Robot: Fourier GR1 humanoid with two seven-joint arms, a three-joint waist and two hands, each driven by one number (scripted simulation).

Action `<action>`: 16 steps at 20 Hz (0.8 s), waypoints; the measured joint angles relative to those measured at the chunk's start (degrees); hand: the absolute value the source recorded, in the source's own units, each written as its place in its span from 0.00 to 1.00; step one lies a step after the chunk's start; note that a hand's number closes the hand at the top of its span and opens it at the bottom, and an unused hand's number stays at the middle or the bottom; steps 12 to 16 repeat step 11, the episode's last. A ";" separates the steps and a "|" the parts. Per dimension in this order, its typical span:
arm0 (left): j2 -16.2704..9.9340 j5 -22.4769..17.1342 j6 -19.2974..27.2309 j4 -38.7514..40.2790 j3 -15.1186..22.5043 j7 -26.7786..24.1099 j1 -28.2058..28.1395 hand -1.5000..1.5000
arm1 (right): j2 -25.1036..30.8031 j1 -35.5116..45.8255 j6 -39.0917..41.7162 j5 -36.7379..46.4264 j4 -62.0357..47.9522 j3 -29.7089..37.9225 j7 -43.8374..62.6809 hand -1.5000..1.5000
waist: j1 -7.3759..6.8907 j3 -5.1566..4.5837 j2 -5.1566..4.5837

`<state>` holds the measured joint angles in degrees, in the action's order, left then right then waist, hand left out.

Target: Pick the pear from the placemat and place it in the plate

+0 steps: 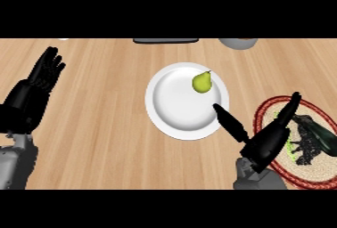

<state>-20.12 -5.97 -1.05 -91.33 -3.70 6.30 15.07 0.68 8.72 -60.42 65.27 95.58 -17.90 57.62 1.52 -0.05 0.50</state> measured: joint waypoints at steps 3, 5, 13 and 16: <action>0.29 0.24 -0.35 0.15 -0.02 -0.03 0.04 0.50 | 0.62 -9.10 0.95 1.88 8.71 -3.18 -0.52 0.00 | -0.23 0.01 -0.11; 0.71 0.28 -0.64 0.38 -0.06 -0.25 0.10 0.50 | 1.56 -14.50 1.16 2.30 13.17 -5.05 -1.27 0.00 | -0.44 0.02 -0.19; 1.79 1.28 -1.02 -0.13 -0.11 -0.37 -0.11 0.50 | 5.34 -27.09 1.23 2.51 23.12 -8.60 -4.01 0.00 | -0.87 0.04 -0.32; 1.79 1.28 -1.02 -0.13 -0.11 -0.37 -0.11 0.50 | 5.34 -27.09 1.23 2.51 23.12 -8.60 -4.01 0.00 | -0.87 0.04 -0.32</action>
